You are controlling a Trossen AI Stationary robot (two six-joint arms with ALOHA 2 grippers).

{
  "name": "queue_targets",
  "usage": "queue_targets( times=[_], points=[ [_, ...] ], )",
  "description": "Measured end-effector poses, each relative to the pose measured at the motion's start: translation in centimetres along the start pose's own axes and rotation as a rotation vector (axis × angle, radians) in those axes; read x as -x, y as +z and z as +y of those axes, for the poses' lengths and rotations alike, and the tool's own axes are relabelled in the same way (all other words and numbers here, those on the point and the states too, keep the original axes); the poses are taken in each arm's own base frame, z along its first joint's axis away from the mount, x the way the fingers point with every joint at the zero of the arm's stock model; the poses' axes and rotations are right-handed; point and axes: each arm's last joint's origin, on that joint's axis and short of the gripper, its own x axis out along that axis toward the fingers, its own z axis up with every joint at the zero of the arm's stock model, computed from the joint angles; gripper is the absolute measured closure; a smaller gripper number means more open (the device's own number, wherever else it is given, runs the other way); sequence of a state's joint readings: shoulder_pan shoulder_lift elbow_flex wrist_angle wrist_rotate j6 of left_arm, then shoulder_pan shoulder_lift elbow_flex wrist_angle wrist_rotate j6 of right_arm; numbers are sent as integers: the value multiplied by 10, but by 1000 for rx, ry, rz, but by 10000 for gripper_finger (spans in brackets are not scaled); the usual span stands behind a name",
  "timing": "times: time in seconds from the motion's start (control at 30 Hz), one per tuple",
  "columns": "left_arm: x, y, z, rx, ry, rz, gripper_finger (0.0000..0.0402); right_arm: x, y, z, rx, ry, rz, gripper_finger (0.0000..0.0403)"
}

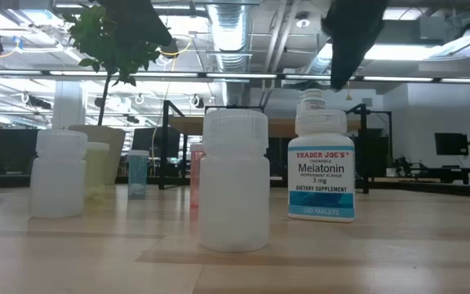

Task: Pick and place medicine bottles onto shelf by color
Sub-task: Put the right white, blue pill bottle on the shelf aligned with the other white, blue pill bottles

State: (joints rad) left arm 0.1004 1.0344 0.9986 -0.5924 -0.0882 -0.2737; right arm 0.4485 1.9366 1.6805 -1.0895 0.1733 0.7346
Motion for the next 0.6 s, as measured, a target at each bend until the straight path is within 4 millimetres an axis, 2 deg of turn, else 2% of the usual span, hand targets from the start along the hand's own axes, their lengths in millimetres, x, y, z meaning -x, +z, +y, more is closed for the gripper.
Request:
queue_targets(
  times=[0.4,0.6],
  points=[
    [0,0,0,0,3,0,359,-23,4,0,-8,95,-46,100],
    [0,0,0,0,3,0,359,-32,1,-1,-32,46,-26,100]
  ],
)
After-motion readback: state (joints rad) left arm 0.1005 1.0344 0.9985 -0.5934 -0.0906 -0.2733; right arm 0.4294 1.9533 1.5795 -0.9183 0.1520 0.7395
